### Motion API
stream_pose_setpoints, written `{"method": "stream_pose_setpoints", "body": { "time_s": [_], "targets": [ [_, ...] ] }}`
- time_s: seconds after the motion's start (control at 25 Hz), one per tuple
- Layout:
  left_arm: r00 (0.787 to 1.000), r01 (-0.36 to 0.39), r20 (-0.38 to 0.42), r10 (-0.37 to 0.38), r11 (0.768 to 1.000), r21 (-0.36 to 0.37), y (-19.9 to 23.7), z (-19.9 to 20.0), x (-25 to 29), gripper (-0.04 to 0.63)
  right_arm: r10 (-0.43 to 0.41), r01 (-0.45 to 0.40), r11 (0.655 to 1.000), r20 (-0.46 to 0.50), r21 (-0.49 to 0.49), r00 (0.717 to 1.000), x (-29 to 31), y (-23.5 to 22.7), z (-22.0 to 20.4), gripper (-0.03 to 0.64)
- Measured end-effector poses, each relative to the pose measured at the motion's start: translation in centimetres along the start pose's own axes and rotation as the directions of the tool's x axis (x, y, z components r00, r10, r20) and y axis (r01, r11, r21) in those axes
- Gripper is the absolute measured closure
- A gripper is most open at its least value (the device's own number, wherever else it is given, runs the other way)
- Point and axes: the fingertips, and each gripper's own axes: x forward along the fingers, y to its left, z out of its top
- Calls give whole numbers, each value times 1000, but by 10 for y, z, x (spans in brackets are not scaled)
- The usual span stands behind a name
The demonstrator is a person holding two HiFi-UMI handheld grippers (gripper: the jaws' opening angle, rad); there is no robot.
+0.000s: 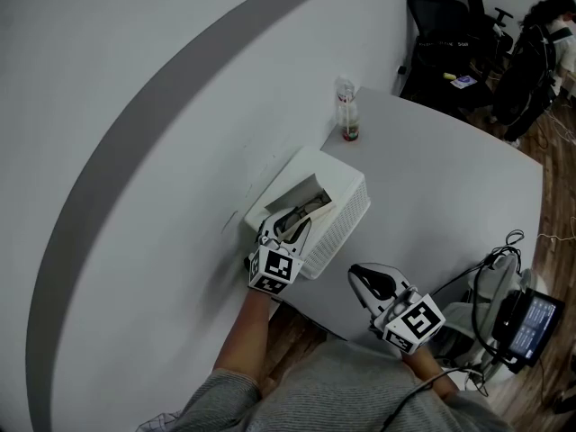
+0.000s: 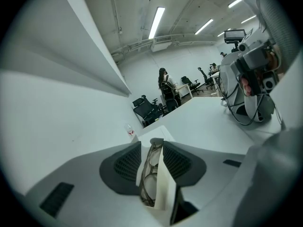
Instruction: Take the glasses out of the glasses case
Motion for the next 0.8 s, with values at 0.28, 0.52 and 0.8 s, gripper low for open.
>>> {"method": "stream_pose_setpoints", "body": {
  "time_s": [0.28,0.52,0.8],
  "targets": [
    [997,0,-80,6,997,74,2,-10,10,456,-3,3,1000,0,5,1000,-2,-3,-2,600],
    [992,2,-123,9,996,90,4,-17,18,456,-5,5,1000,-2,-1,1000,-1,-4,-3,600],
    [987,9,-161,12,991,132,2,-22,27,456,-9,9,1000,4,6,1000,-2,-7,-3,600]
  ]
}}
